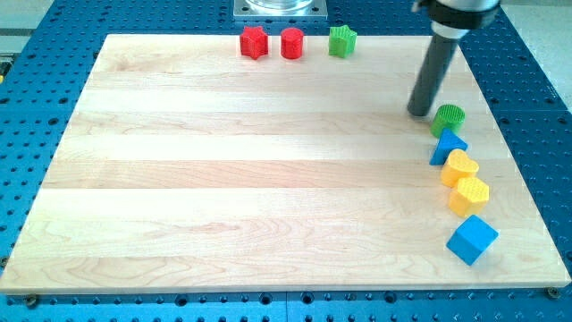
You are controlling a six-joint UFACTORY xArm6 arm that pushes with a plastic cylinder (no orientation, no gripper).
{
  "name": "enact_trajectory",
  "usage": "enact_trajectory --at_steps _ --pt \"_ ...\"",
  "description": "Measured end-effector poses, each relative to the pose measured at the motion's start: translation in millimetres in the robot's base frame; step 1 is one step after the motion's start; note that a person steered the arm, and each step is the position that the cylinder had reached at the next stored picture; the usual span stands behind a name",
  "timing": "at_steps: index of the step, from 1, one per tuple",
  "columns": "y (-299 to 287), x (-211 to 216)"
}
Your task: Place the red star above the green circle
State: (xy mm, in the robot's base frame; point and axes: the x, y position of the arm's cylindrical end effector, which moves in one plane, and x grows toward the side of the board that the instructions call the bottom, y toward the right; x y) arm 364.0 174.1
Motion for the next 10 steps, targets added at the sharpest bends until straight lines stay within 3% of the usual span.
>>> enact_trajectory --at_steps 1,2,3,4,5,6,7,8,9,10 --pt "-134 -30" --pt "-255 -114" --pt "-328 -165" --pt "-301 -171" --pt "-167 -136" --pt "-122 -118" --pt "-131 -120" --pt "-99 -124" --pt "-25 -112" --pt "4 -57"
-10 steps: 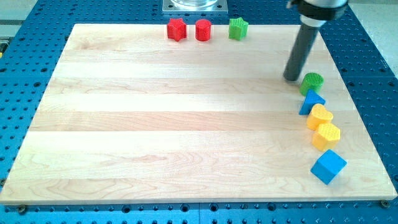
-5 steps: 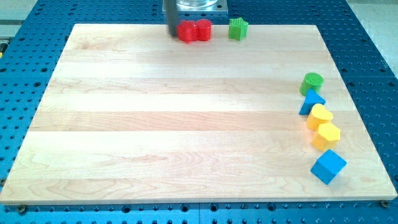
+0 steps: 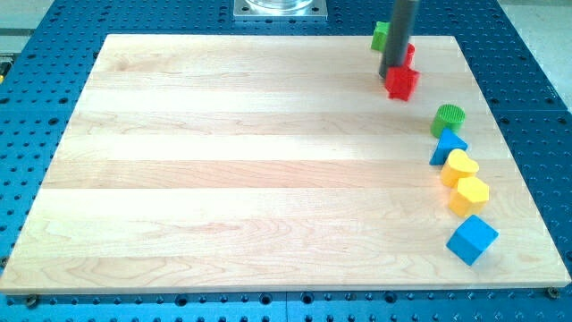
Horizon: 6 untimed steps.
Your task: Place the red star above the green circle
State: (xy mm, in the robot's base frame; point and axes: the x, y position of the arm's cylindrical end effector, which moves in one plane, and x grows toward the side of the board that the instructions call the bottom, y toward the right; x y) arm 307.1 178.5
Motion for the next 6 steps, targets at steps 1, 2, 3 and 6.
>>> enact_trajectory --at_steps 1,2,3,6 --pt "-18 1" --pt "-29 20" --pt "25 32" --pt "158 30"
